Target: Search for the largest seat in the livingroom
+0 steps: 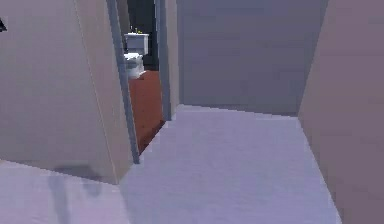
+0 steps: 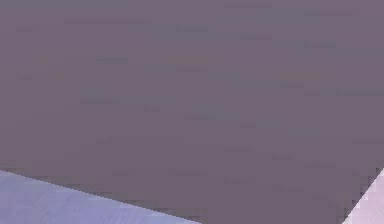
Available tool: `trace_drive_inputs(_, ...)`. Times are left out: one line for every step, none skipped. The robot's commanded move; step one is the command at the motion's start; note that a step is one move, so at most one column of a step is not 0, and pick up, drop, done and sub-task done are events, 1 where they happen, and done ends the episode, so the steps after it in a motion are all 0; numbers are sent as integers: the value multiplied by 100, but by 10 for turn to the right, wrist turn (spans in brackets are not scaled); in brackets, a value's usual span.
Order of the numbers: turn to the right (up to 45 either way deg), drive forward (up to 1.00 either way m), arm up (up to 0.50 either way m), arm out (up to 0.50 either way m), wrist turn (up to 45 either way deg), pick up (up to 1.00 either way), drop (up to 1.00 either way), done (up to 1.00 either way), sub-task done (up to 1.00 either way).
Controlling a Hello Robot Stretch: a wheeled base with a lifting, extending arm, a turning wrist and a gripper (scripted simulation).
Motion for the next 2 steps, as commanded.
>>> trace_drive_inputs(0, 100, 0, 0, 0, 0, 0, 0, 0)
trace_drive_inputs(0, 90, 0, 0, 0, 0, 0, 0, 0)
